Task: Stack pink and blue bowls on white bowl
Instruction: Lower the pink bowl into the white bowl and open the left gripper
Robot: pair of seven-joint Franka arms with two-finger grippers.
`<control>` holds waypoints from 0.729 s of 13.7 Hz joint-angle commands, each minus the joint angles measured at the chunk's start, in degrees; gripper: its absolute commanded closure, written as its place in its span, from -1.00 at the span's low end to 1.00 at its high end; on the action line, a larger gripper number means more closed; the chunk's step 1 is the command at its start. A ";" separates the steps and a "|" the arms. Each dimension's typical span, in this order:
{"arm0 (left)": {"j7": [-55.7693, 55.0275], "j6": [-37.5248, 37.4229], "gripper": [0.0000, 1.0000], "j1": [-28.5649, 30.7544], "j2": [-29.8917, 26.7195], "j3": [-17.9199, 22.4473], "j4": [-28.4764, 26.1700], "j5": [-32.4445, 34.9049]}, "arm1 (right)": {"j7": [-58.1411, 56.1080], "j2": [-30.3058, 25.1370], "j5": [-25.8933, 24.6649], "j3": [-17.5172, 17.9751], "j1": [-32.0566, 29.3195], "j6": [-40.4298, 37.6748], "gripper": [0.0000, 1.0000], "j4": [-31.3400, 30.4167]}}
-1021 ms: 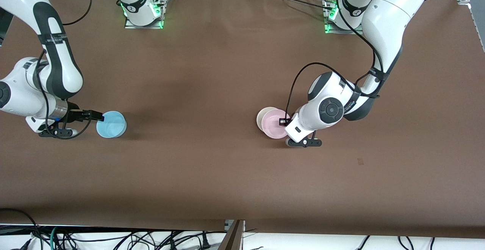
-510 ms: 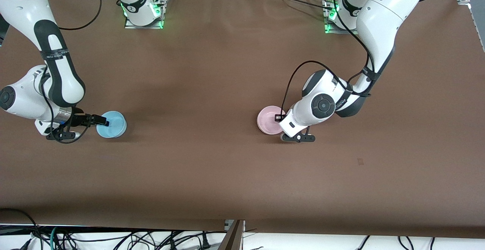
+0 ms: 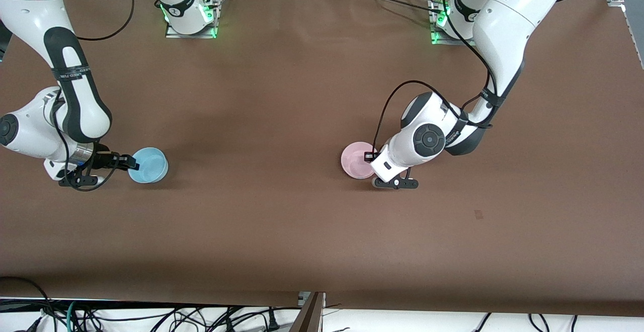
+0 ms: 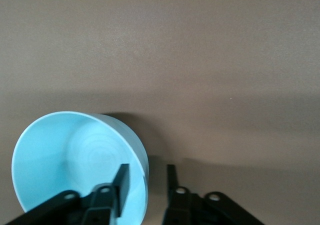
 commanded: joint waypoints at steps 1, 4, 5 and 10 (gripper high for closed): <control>-0.76 0.47 -1.00 -0.61 -1.66 0.50 -0.65 1.30 | -1.78 -0.97 2.02 -0.07 -0.23 -2.44 0.98 0.03; -0.76 -0.75 -1.00 0.35 -4.46 0.41 -0.65 1.21 | -1.86 -1.06 2.02 -0.07 -0.23 -4.91 1.00 1.26; -0.76 -2.33 -1.00 0.97 -6.13 0.50 -0.56 1.21 | -1.86 -1.23 2.02 0.02 -0.14 -5.87 1.00 1.78; 0.20 -13.30 -1.00 6.85 -16.05 0.67 0.05 1.38 | 0.41 -3.78 1.76 4.40 0.30 -17.37 1.00 8.72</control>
